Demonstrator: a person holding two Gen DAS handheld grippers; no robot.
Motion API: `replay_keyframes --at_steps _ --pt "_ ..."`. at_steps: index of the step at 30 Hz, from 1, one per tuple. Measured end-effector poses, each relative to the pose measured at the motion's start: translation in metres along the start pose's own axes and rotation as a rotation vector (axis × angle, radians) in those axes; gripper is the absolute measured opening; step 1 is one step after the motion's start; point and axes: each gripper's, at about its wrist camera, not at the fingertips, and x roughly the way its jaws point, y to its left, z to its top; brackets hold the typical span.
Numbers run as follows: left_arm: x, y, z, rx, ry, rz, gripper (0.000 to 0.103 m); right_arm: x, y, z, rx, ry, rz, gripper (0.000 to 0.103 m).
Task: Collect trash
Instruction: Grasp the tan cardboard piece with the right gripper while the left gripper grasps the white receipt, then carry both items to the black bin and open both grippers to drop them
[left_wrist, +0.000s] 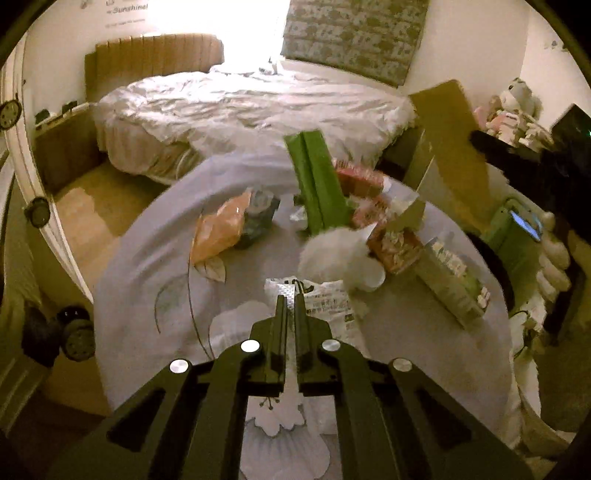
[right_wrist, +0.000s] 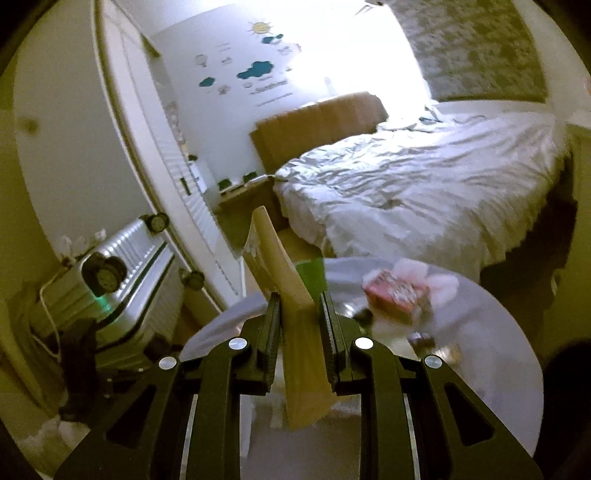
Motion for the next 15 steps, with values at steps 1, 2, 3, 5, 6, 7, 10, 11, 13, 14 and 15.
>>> replay_keyframes --at_steps 1,2,3,5,6,7,10,11,13,14,15 --pt "0.002 0.000 -0.002 -0.004 0.009 -0.006 0.005 -0.005 -0.002 -0.005 0.005 0.000 -0.010 0.022" --pt "0.002 -0.001 -0.004 -0.009 0.009 -0.018 0.004 -0.010 -0.004 -0.011 0.013 0.000 -0.014 0.022" --pt "0.000 -0.002 -0.006 -0.009 0.004 -0.023 0.004 -0.014 -0.008 -0.016 0.019 -0.002 -0.017 0.022" --pt "-0.004 -0.008 -0.006 0.004 0.000 -0.019 0.004 -0.024 -0.016 -0.023 0.035 -0.009 -0.029 0.022" --pt "-0.006 -0.010 -0.005 0.003 -0.004 -0.020 0.003 -0.032 -0.023 -0.026 0.054 -0.018 -0.034 0.022" --pt "-0.008 -0.011 -0.003 -0.001 -0.010 -0.025 0.003 -0.039 -0.028 -0.027 0.072 -0.027 -0.036 0.022" --pt "-0.020 -0.021 0.010 -0.005 -0.044 -0.058 0.003 -0.063 -0.048 -0.030 0.123 -0.071 -0.055 0.022" --pt "-0.025 -0.027 0.015 0.004 -0.058 -0.069 0.003 -0.071 -0.053 -0.030 0.132 -0.087 -0.065 0.022" --pt "-0.033 -0.041 0.026 0.025 -0.085 -0.100 0.003 -0.092 -0.066 -0.030 0.151 -0.126 -0.102 0.022" --pt "-0.037 -0.052 0.035 0.039 -0.100 -0.129 0.003 -0.103 -0.075 -0.030 0.162 -0.148 -0.129 0.022" --pt "-0.039 -0.062 0.043 0.052 -0.110 -0.158 0.003 -0.111 -0.083 -0.032 0.173 -0.163 -0.155 0.022"
